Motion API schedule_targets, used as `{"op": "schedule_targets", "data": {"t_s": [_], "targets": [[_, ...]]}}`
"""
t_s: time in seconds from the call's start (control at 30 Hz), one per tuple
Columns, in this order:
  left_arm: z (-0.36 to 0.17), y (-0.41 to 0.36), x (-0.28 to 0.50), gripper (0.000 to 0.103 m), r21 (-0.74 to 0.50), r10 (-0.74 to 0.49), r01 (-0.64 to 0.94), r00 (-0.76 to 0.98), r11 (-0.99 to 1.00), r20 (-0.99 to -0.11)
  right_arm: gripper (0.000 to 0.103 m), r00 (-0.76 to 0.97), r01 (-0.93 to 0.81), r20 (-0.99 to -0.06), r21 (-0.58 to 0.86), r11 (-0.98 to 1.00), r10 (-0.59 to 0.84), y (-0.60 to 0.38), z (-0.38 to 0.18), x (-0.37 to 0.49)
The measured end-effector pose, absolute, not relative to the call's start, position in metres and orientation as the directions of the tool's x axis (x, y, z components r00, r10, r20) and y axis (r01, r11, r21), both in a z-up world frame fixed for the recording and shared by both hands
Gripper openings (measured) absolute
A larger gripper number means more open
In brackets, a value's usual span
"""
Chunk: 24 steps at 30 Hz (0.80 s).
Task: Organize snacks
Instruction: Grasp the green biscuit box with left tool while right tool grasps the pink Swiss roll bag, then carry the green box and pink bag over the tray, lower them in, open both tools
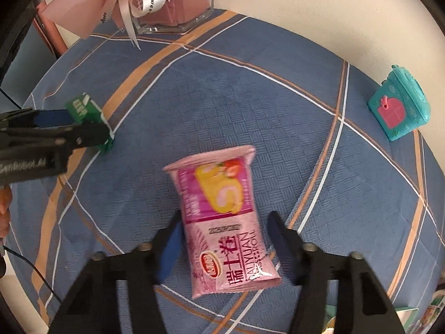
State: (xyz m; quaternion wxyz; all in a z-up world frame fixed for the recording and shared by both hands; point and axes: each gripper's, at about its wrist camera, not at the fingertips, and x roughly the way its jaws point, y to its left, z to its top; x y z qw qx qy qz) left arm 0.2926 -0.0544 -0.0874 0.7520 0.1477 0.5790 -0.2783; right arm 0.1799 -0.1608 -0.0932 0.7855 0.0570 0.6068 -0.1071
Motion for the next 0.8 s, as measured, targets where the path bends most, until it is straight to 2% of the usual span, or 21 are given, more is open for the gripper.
{"op": "schedule_targets", "data": {"t_s": [0.03,0.13,0.27,0.6,0.8], "targets": [[-0.087,-0.055,0.292,0.070,-0.099,-0.248,0.589,0.178,0.802,-0.952,0.045,0.236,0.240,-0.967,-0.041,0.970,-0.099,-0.160,-0.094,0.178],[-0.084,-0.051,0.288,0.068,-0.104,-0.255,0.579,0.185,0.809,-0.949,0.041,0.241,0.248,-0.966,-0.027,0.968,-0.088,-0.159,-0.091,0.171],[-0.076,-0.040,0.276,0.067,-0.087,-0.241,0.554,0.211,0.828,-0.947,0.041,0.250,0.275,-0.965,-0.005,0.961,-0.077,-0.163,-0.084,0.157],[-0.044,-0.028,0.208,0.067,-0.192,-0.307,0.442,0.204,0.876,-0.930,0.041,0.273,0.390,-0.961,0.060,0.919,-0.053,-0.169,-0.047,0.095],[-0.011,-0.036,0.165,0.067,-0.248,-0.365,0.434,0.212,0.866,-0.906,0.041,0.311,0.459,-0.947,0.080,0.885,-0.076,-0.173,-0.013,0.049]]}}
